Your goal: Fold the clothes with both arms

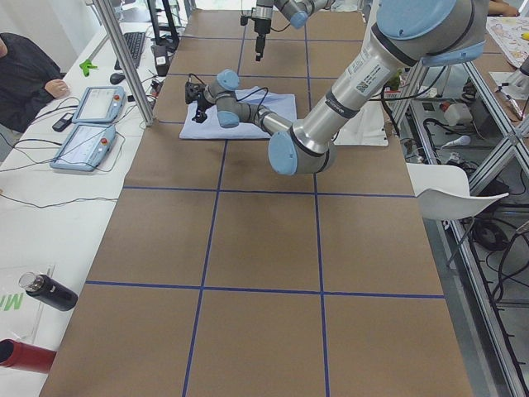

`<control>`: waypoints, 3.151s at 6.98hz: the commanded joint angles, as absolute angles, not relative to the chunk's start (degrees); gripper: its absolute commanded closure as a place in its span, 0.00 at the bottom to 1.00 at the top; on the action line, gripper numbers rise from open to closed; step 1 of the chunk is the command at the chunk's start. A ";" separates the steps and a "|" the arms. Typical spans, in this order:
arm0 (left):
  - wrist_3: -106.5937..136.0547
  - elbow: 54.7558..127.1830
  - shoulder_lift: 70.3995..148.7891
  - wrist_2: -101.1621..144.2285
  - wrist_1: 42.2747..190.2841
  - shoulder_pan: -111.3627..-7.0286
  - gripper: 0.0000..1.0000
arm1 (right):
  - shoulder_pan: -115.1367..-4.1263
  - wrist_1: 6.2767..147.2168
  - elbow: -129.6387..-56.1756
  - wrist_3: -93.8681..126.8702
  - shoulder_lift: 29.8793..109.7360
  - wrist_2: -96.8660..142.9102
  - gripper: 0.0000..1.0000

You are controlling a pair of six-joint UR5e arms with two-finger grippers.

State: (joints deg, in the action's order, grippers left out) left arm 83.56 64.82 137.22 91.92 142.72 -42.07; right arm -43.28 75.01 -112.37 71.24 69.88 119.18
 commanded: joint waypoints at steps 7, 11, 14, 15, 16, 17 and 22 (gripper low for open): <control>80.42 80.95 127.00 95.45 132.19 -42.01 0.00 | -30.15 82.18 -93.10 45.89 58.18 95.62 0.00; 80.77 81.74 127.18 95.45 132.10 -41.92 0.00 | -30.85 82.44 -92.29 42.19 59.49 95.80 0.00; 82.16 82.27 127.18 95.45 132.01 -41.57 0.00 | -35.22 82.35 -93.24 37.11 64.05 96.94 0.00; 82.53 82.27 127.18 95.45 132.01 -41.57 0.00 | -36.98 82.18 -94.21 34.83 66.25 97.99 0.00; 82.96 82.27 127.18 95.45 132.01 -41.57 0.00 | -38.13 82.09 -96.22 33.93 68.53 99.74 0.00; 83.32 82.61 127.09 95.45 131.92 -41.57 0.00 | -38.06 82.00 -98.15 33.93 71.16 99.67 0.00; 82.88 90.09 128.58 95.01 123.31 -41.22 0.00 | -40.51 75.03 -85.42 36.03 53.73 101.08 0.00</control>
